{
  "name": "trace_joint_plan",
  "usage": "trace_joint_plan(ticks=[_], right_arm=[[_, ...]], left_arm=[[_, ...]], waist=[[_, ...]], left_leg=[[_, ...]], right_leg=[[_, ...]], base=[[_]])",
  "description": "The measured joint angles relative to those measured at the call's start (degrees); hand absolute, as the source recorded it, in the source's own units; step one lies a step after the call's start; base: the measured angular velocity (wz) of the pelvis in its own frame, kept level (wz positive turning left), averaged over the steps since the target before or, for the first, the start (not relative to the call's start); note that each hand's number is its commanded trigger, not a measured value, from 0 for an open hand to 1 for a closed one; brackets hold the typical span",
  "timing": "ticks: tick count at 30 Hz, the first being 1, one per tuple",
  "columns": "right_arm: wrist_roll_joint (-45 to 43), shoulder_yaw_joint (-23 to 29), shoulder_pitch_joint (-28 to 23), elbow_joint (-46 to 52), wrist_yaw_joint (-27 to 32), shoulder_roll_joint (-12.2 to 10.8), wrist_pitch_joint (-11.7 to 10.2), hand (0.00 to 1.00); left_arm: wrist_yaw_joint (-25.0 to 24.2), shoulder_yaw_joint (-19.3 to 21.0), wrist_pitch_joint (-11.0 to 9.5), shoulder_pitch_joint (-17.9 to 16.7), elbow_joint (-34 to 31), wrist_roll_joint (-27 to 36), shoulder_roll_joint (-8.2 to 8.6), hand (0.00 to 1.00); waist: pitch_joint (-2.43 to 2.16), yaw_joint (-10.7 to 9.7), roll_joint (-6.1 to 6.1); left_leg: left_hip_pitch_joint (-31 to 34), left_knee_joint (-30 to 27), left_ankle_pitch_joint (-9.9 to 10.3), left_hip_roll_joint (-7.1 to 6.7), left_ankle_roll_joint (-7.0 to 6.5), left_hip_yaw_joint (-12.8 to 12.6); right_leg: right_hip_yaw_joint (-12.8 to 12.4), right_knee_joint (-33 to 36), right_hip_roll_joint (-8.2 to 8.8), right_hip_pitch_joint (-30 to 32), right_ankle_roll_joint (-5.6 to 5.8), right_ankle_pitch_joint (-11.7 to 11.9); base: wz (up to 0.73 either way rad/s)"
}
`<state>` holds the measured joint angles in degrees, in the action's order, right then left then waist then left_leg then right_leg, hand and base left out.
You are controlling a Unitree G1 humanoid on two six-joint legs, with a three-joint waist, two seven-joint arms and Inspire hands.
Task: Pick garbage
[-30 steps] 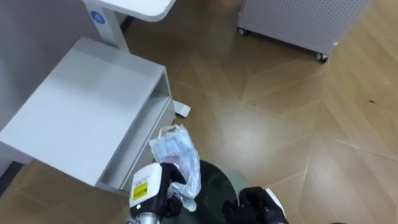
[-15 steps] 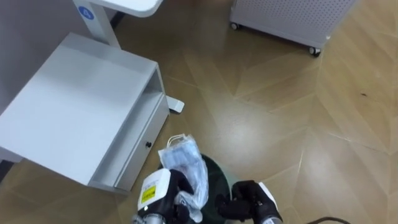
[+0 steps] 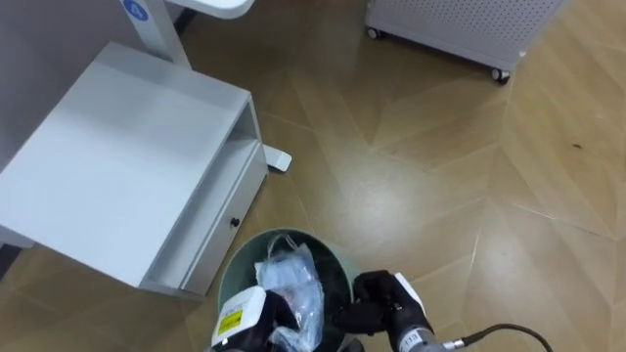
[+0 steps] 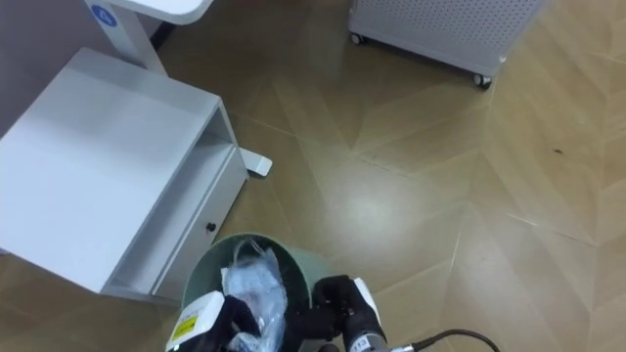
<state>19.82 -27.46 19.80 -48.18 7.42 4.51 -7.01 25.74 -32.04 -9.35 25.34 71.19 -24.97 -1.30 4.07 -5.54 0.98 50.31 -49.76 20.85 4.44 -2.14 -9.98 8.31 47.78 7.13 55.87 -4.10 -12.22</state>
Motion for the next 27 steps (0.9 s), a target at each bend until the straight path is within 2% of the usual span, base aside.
trace_joint_plan(ticks=[9,15,23,27], right_arm=[[0.3,0.0,0.0,0.0,-0.1,0.1,0.0,1.00],[0.0,-0.1,0.0,0.0,-0.1,0.0,0.0,1.00],[0.7,-0.4,0.0,0.0,0.2,0.1,0.0,1.00],[0.6,-0.4,-0.7,-0.1,0.9,0.1,0.0,1.00]], left_arm=[[-0.6,-0.1,0.8,0.2,0.1,-0.5,0.41,0.00],[-0.6,0.3,1.4,0.5,0.5,-1.0,0.20,0.00],[-0.4,0.2,1.4,0.9,0.5,-1.0,-0.15,0.00],[-0.2,0.2,1.2,0.6,0.5,-0.9,-0.46,0.00]], waist=[[0.11,1.1,0.02],[0.38,1.1,0.04],[0.38,1.1,0.04],[0.37,1.1,0.06]], left_leg=[[-0.1,0.3,0.0,-0.12,-0.01,-0.2],[-0.1,0.3,0.0,-0.13,-0.02,-0.2],[-0.3,0.2,0.0,0.00,-0.02,-0.2],[-2.6,1.2,0.0,0.03,0.03,-0.3]], right_leg=[[-0.1,0.0,0.15,0.1,0.10,-0.1],[-0.1,0.0,0.20,0.1,0.11,-0.1],[-0.2,-0.1,-0.13,-0.1,0.10,-0.1],[-0.3,-0.9,-0.25,-2.2,0.15,-0.1]], base=[[0.00],[0.00],[0.00],[-0.03]])
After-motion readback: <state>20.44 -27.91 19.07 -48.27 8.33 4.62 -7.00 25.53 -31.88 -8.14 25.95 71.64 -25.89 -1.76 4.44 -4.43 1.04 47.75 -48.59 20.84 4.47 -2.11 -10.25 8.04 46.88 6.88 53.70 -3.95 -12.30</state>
